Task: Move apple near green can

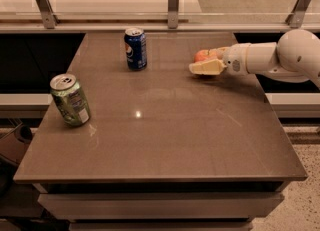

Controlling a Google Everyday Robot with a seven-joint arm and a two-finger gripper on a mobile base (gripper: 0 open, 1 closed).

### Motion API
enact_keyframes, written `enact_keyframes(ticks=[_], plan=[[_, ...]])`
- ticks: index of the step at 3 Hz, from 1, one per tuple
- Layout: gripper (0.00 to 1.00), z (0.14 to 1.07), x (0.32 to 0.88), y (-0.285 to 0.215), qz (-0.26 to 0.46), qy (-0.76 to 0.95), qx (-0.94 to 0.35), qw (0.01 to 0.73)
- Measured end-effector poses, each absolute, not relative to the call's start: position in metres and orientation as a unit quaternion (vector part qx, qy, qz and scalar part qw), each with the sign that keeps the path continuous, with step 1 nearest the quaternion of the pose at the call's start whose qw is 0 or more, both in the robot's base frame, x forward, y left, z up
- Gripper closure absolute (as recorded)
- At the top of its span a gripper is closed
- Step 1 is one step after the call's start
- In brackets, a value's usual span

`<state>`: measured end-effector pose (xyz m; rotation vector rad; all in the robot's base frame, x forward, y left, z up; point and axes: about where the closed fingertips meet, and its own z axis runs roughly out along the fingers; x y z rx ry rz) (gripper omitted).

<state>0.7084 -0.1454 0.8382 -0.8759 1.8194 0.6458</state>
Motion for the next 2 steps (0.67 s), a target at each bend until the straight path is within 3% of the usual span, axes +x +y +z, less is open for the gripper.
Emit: enact_keyframes(ticks=[1, 2], plan=[[0.88, 0.8373, 0.7087, -0.1423, 0.268, 0.748, -0.362, 0.488], [1.0, 0.8364, 0.7089, -0.1396, 0.269, 0.748, -0.363, 0.487]])
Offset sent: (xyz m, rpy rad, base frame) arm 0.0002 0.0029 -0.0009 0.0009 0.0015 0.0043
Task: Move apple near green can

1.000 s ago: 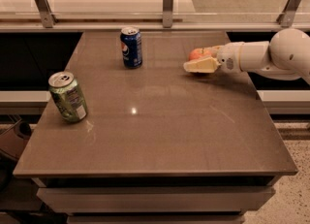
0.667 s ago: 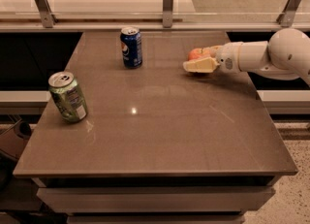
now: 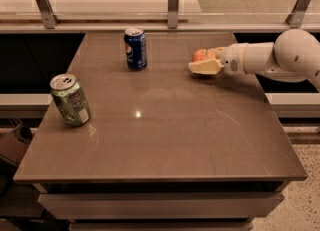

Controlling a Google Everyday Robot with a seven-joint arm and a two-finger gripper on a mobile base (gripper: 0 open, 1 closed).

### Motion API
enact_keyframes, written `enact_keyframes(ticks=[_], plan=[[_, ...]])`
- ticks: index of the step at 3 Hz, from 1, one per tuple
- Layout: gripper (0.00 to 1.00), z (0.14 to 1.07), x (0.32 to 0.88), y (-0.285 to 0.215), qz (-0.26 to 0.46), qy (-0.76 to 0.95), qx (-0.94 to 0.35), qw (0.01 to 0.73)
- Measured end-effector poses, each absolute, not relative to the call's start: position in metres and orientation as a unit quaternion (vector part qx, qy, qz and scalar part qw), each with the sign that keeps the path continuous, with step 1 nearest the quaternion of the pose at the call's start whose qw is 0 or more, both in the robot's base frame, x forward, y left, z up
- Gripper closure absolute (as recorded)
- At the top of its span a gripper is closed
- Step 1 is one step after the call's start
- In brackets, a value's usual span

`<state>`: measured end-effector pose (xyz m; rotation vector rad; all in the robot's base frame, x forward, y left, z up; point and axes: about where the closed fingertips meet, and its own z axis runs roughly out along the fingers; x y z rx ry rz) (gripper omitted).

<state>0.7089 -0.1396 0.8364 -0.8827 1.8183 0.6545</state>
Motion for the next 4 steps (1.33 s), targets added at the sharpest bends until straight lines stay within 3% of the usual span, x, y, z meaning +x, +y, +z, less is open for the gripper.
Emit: enact_keyframes(ticks=[2, 4], plan=[[1.0, 0.847, 0.686, -0.123, 0.26, 0.74, -0.385, 0.486], [1.0, 0.867, 0.598, -0.081, 0.242, 0.7, -0.431, 0.515]])
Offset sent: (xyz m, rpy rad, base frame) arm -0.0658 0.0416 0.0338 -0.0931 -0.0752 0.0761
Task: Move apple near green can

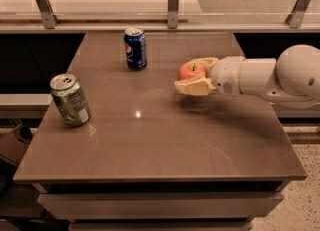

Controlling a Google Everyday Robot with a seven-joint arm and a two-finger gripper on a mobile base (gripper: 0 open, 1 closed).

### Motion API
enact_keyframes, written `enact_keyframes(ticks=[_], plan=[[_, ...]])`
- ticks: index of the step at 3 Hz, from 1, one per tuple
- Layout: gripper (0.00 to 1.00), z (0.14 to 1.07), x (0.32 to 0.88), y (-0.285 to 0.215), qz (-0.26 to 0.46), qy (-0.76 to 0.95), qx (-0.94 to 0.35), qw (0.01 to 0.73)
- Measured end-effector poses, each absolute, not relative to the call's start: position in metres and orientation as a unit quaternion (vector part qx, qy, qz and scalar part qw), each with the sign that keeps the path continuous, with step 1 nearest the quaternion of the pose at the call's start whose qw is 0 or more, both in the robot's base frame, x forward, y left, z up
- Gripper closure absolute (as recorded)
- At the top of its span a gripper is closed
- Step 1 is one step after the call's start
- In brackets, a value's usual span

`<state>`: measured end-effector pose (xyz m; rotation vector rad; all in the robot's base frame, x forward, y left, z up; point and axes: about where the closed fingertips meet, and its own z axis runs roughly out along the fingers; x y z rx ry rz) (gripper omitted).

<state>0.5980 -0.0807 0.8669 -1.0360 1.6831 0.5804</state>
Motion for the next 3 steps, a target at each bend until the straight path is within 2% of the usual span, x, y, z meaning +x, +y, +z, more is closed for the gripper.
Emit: enact_keyframes(ticks=[3], plan=[[1.0, 0.876, 0.513, 0.009, 0.236, 0.643, -0.523, 0.506]])
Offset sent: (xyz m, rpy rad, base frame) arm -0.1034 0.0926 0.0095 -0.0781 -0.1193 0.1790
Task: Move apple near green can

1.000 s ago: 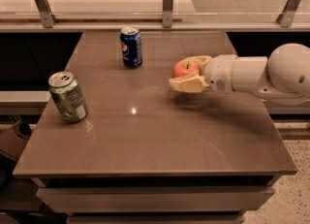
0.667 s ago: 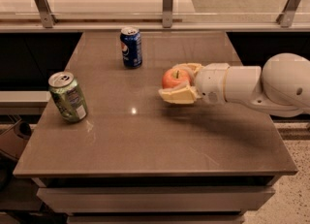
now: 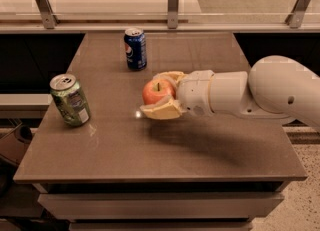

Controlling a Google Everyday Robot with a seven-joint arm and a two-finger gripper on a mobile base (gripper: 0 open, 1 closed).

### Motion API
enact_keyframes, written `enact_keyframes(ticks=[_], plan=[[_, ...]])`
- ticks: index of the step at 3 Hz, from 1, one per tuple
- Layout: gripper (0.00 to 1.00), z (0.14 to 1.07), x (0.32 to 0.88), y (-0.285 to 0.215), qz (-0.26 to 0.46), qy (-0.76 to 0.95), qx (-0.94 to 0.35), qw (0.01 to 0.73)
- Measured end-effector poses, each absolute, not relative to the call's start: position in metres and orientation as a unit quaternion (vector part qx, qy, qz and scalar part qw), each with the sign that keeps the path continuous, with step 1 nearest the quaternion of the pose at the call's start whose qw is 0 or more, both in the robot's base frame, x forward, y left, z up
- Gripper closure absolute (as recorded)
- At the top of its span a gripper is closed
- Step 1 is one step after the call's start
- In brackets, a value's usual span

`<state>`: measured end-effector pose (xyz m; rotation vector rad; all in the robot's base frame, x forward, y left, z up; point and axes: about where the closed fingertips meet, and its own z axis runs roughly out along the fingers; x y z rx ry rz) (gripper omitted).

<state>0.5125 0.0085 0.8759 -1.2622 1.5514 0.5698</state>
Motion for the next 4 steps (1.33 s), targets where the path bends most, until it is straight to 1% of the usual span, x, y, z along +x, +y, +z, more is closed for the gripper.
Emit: enact_keyframes(ticks=[2, 4], plan=[[1.0, 0.869, 0.5, 0.063, 0.258, 0.609, -0.573, 0.485], [1.0, 0.849, 0.498, 0.104, 0.315, 0.575, -0.594, 0.466]])
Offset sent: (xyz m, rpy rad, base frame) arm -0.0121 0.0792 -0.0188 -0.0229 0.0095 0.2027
